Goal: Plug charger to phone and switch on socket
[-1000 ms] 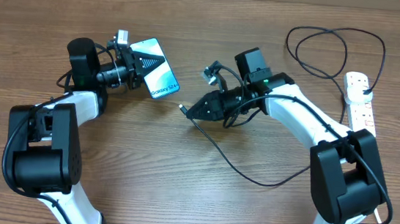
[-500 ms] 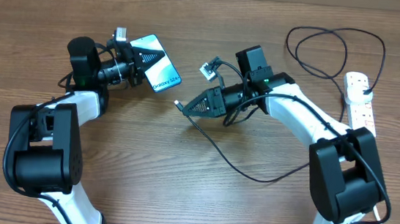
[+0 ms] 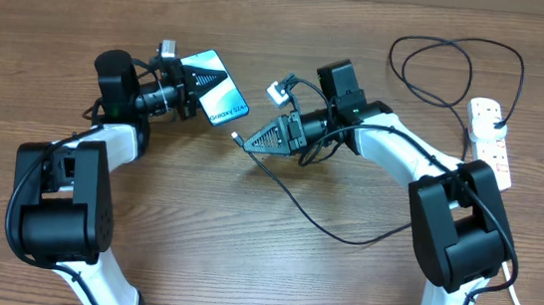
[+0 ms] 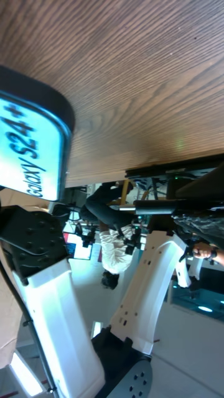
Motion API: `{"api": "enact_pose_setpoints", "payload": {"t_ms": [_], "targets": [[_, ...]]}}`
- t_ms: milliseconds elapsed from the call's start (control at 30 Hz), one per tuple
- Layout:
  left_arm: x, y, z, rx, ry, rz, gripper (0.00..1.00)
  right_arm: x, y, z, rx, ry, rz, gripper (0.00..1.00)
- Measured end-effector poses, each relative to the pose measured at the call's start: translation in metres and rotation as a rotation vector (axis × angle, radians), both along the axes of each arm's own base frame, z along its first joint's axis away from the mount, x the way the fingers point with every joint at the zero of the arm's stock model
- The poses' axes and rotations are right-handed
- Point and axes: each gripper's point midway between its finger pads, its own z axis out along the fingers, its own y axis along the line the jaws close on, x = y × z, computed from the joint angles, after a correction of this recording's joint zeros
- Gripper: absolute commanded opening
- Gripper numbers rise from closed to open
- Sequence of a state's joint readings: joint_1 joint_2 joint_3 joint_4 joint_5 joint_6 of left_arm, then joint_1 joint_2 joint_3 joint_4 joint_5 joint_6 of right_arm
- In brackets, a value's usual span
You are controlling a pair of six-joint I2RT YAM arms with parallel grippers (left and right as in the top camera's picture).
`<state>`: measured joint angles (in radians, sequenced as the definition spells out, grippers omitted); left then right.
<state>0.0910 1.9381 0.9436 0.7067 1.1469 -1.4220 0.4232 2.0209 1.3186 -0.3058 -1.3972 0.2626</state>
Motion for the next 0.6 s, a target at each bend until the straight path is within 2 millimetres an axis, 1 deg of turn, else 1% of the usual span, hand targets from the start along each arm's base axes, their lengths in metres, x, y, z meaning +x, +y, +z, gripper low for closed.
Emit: {"api": "enact_pose_setpoints", "payload": {"t_ms": [133, 267, 600], "targets": [[-0.002, -0.001, 0.001, -0.004, -0.001, -0.015, 0.05, 0.006, 0.0, 0.001, -0.005, 0.005, -0.017, 0.04], [-0.005, -0.003, 0.003, -0.009, -0.012, -0.038, 0.05, 0.011, 0.0, -0.002, -0.033, 0.021, -0.044, 0.04], [-0.008, -0.007, 0.005, -0.012, -0.024, -0.061, 0.05, 0.019, 0.002, -0.002, -0.051, 0.025, -0.075, 0.04]]}}
